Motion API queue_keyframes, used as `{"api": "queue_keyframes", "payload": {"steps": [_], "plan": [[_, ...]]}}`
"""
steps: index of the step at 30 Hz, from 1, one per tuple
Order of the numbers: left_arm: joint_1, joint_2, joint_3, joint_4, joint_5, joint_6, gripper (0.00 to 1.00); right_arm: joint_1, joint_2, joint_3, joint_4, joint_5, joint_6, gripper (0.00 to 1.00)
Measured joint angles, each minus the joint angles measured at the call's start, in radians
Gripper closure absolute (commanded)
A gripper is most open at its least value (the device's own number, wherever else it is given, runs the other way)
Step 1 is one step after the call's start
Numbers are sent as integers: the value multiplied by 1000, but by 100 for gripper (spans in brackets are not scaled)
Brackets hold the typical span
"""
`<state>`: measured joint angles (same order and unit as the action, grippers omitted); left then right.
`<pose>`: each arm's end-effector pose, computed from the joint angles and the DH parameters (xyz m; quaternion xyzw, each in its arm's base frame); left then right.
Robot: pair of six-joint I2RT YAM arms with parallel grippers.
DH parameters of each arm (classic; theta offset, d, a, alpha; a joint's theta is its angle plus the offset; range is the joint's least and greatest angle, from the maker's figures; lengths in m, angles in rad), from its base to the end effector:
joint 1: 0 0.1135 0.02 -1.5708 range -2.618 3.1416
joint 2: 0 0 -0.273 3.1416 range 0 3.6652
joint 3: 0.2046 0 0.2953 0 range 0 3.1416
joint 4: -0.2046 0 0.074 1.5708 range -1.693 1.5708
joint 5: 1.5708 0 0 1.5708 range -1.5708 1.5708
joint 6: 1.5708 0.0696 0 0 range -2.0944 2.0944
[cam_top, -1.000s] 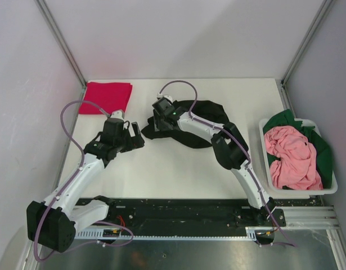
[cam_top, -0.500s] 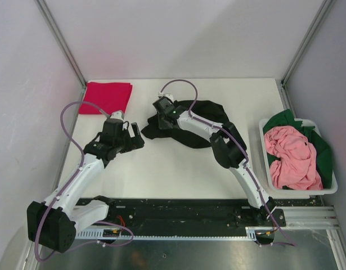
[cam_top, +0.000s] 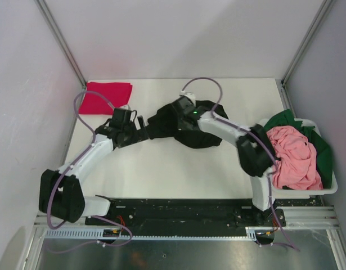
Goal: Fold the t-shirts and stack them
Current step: Flatten out the tshirt
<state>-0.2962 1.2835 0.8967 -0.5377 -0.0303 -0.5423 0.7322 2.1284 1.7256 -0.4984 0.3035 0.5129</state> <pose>0.3062 -0.0912 0.2072 -0.1211 0.9404 -0.1161 0.2959 0.4164 0.3463 0.1769 -0.0528 0.9335 0.0734 0.3471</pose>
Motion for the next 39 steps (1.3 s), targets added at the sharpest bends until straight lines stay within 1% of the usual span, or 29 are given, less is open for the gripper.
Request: {"api": "queue_keyframes", "payload": {"steps": [2, 7, 12, 15, 20, 26, 32, 39], "plan": [[0, 42, 53, 4, 3, -8, 1, -19, -172, -158, -10, 24, 15, 100], [2, 108, 134, 33, 10, -21, 1, -88, -564, -403, -70, 113, 63, 100], [2, 162, 136, 49, 25, -37, 2, -191, -882, -554, -182, 194, 117, 100], [2, 190, 136, 54, 39, -45, 3, -248, -996, -604, -247, 222, 137, 100], [2, 224, 136, 68, 42, -53, 8, -348, -1090, -634, -327, 242, 142, 100], [2, 288, 143, 88, 41, -62, 17, -445, -1130, -634, -343, 229, 129, 100], [2, 349, 161, 92, 41, -79, 22, -480, -1130, -634, -343, 209, 113, 100], [2, 390, 187, 114, 40, -88, 25, -525, -1130, -634, -343, 196, 92, 100]]}}
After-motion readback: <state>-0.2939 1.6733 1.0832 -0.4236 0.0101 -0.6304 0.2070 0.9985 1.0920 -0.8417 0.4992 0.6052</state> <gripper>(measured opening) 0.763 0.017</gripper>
